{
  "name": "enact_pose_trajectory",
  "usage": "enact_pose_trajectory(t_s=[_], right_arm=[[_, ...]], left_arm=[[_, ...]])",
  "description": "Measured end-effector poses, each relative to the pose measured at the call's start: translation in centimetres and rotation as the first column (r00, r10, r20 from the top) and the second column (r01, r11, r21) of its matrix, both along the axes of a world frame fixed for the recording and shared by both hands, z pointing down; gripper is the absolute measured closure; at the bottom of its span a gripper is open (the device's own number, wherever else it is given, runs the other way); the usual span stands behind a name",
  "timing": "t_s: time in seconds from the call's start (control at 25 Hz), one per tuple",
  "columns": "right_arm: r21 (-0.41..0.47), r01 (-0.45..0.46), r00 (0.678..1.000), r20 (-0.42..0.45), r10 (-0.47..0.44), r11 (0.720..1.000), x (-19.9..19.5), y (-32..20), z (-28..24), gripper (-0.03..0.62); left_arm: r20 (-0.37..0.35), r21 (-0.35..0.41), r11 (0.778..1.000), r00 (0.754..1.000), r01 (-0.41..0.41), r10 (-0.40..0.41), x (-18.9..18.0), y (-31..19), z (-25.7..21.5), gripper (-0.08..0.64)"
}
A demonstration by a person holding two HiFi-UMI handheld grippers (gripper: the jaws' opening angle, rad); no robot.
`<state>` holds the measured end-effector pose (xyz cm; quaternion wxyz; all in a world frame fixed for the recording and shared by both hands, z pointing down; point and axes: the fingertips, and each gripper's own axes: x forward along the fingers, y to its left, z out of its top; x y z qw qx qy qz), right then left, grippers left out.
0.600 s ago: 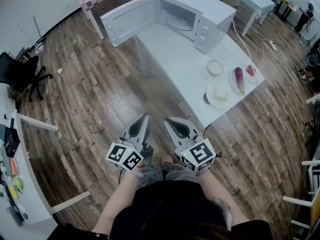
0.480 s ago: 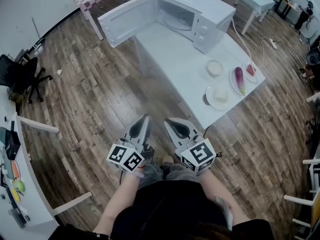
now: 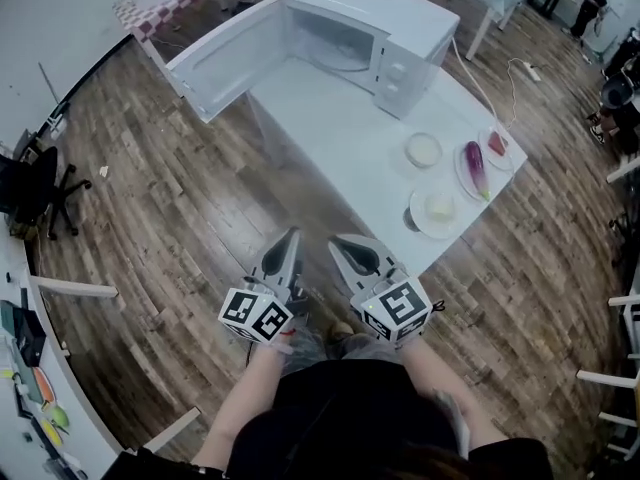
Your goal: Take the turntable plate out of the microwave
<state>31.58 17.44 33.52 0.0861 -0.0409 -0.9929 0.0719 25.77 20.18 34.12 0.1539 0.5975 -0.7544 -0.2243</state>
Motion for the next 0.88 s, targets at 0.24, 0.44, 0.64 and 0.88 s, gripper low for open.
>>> enact_pose_trajectory(t_s=[0.24,0.44,0.64,0.88], right_arm=[[-0.010,-0.069,0.997,-0.024,0.069,0.998,-5.6,-3.1,0.3,0.574],[-0.023,-0.138,0.990,-0.038,0.137,0.990,-9.4,-4.8,0.7,0.574],[-0.032,-0.210,0.977,-0.049,0.208,0.977,-12.7,-6.2,1.1,0.574],[-0.031,-0.287,0.956,-0.063,0.285,0.957,-16.3,-7.3,1.6,0.572]], left_arm=[[-0.010,-0.018,0.998,0.998,-0.067,0.067,-6.1,-3.4,0.4,0.549],[-0.015,-0.035,0.990,0.990,-0.140,0.140,-10.3,-5.7,0.9,0.549],[-0.028,-0.037,0.977,0.977,-0.211,0.210,-14.0,-7.9,1.2,0.549],[-0.040,-0.040,0.957,0.957,-0.288,0.286,-17.4,-9.3,1.7,0.549]])
